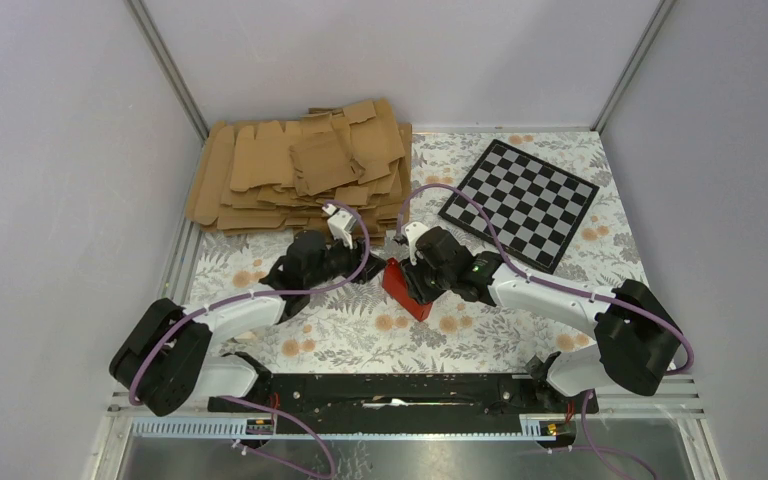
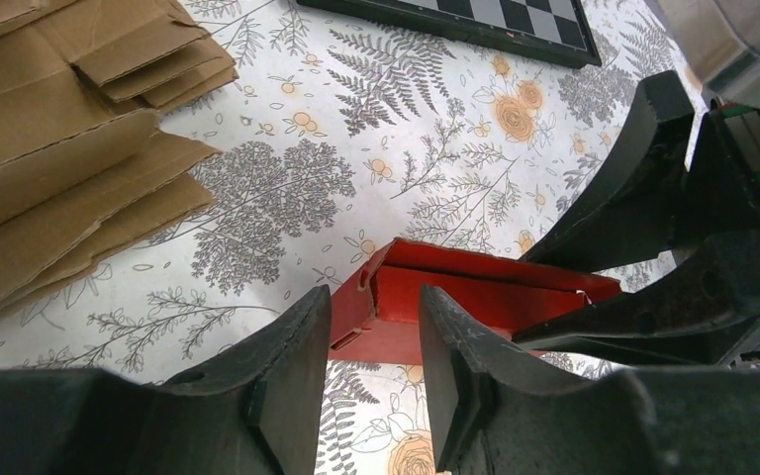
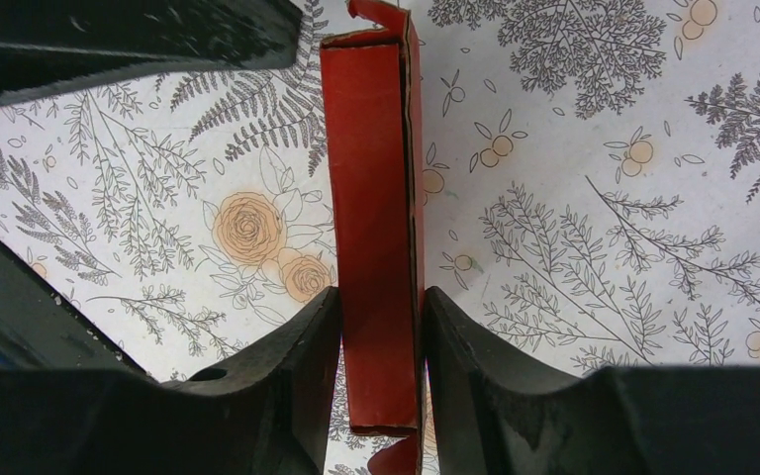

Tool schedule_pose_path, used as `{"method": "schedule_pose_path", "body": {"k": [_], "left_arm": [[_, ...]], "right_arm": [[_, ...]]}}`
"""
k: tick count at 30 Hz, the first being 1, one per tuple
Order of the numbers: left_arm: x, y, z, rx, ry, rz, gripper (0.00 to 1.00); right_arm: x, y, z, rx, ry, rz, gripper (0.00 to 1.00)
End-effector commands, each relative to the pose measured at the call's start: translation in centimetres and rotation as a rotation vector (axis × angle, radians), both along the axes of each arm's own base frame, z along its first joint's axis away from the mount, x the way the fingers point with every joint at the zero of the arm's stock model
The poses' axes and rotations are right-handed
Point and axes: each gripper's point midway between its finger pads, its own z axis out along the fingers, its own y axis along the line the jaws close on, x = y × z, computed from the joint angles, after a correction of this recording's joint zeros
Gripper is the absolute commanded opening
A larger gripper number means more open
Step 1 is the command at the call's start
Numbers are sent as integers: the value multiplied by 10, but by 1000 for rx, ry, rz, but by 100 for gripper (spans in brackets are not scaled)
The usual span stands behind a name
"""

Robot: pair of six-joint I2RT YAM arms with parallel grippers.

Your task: Fold the paper box

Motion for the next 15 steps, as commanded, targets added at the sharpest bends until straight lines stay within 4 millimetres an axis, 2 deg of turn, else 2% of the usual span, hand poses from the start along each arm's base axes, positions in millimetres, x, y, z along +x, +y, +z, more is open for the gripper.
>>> {"method": "schedule_pose_path", "body": {"k": [1, 5, 9, 10, 13, 15], "left_arm": [[12, -13, 17, 24, -80, -14, 41], [14, -17, 15, 41, -82, -16, 41], [13, -11, 20, 26, -104, 10, 43], [11, -8, 24, 9, -117, 20, 46], [9, 2, 36, -39, -168, 74, 66], [13, 11, 37, -55, -174, 136, 80]], "right_arm": [[0, 9, 17, 33, -20, 32, 43], [-1, 10, 18, 37, -17, 34, 43], [0, 10, 18, 37, -15, 27, 43], [0, 10, 17, 36, -16, 26, 43], [1, 8, 15, 25, -17, 22, 43], [1, 9, 14, 24, -16, 23, 43]]}}
